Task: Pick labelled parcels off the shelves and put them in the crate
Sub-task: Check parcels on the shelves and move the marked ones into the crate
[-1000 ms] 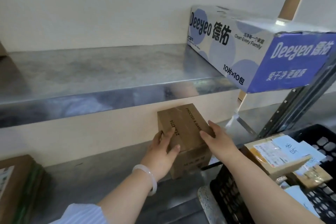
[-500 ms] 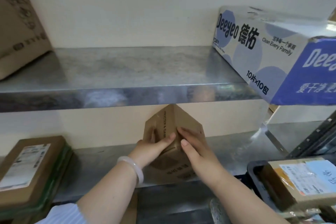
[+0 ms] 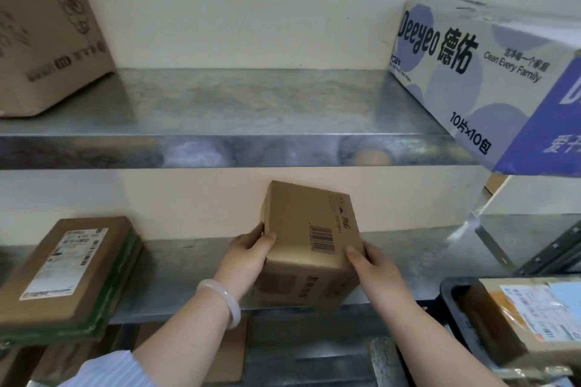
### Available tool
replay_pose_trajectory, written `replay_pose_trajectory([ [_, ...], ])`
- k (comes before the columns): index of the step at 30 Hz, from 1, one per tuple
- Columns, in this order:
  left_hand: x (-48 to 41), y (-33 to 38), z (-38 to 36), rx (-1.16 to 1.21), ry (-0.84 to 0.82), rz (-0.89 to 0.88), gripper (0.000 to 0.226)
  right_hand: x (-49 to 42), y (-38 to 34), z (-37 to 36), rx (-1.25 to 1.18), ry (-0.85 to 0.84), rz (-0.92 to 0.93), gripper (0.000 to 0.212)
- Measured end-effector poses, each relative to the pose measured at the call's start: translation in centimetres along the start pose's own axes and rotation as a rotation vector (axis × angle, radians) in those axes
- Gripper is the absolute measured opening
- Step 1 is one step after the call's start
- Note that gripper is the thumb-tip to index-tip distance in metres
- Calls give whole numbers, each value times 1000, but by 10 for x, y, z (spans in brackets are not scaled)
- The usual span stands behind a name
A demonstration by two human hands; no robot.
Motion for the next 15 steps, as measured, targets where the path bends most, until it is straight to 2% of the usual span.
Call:
replay_pose_trajectory([
  [1,1,-1,-1,-49,-21,-30,20,2,-4,3,-38,42,39,22],
  [4,3,-12,-9,-216,-93,-88,14,7,-10,11,-35,145,193,21],
  [8,4,-20,-23,-277,-108,-41,45,15,-8,11,165,238,236,58],
  [10,3,-16,-27,-329,-108,-39,52,20,-13,7,224,216,315,65],
  [13,0,-4,-24,-383,-43,-119,52,25,-21,1,280,130,425,59],
  [15,3,9,-22,-338,-19,-196,51,28,-26,-5,285,30,473,56],
])
Point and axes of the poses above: each hand's wrist, its own x-axis away from the middle knuckle, its own z-axis out of the back of the hand, y = z × x, the point moved 2 cm from there along -x, towards the middle knuckle, and after that the axes turned 5 degrees about x, right-handed, at the moved point
